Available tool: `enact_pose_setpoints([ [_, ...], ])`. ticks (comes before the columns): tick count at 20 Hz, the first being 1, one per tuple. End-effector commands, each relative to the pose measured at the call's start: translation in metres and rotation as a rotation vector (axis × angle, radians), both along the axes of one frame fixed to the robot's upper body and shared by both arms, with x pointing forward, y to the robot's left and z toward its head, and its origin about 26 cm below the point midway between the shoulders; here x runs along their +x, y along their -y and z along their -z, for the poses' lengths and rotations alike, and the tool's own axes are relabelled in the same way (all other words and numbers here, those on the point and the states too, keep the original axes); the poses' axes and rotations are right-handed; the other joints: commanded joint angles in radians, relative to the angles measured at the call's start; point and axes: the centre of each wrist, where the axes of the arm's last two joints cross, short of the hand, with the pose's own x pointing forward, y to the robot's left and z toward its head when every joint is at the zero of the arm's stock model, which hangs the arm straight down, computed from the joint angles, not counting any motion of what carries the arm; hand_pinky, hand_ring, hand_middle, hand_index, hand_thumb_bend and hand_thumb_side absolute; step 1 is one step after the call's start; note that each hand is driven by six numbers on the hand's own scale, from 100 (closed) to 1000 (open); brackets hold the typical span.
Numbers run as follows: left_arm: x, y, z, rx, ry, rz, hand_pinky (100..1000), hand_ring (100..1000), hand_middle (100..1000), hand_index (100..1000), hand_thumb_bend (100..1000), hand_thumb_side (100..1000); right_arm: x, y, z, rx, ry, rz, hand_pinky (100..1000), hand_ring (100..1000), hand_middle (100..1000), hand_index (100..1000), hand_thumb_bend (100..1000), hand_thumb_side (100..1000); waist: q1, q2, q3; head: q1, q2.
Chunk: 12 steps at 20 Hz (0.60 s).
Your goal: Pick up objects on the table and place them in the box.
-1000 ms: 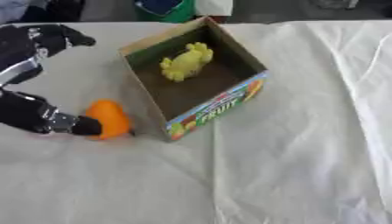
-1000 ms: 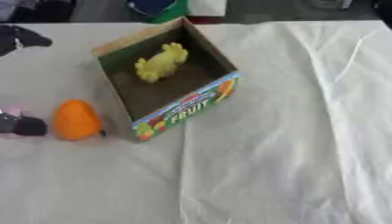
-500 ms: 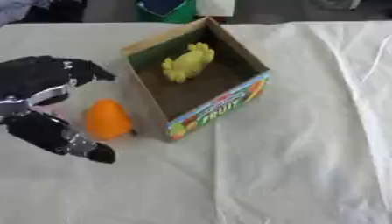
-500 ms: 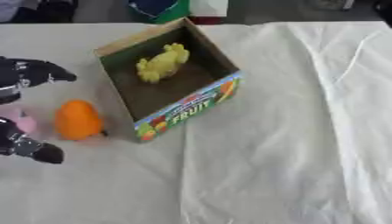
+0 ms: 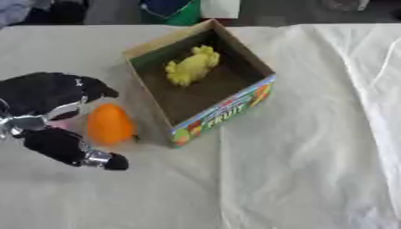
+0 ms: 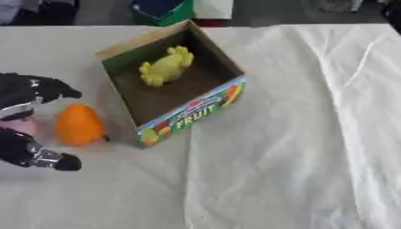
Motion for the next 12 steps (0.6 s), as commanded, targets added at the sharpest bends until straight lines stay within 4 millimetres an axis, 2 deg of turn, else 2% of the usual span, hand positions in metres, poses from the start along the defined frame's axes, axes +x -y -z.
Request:
enact_pose_setpoints([
  [1,-0.003,-0.001,-0.009,-0.004,0.065,-0.042,824,902,879,978,783,1000,-0.005,-0.001,-0.008,-0.012,0.025,-0.006,693,721,651,784,100,696,-0.003,-0.014,-0.002,0.004,-0.010],
  [9,0.003,-0.004,-0.004,-0.015,0.066,-0.108,822,903,877,974,705,992,-0.004,-0.001,-0.007,-0.006,0.017,-0.006,693,720,649,782,100,697,-0.006,-0.005,-0.006,0.004,-0.017],
  [12,0.009,-0.008,0.000,-0.028,0.036,-0.129,811,898,876,974,656,932,-0.004,-0.001,-0.006,-0.003,0.015,-0.006,693,719,637,781,100,699,-0.006,-0.001,-0.007,0.005,-0.019],
])
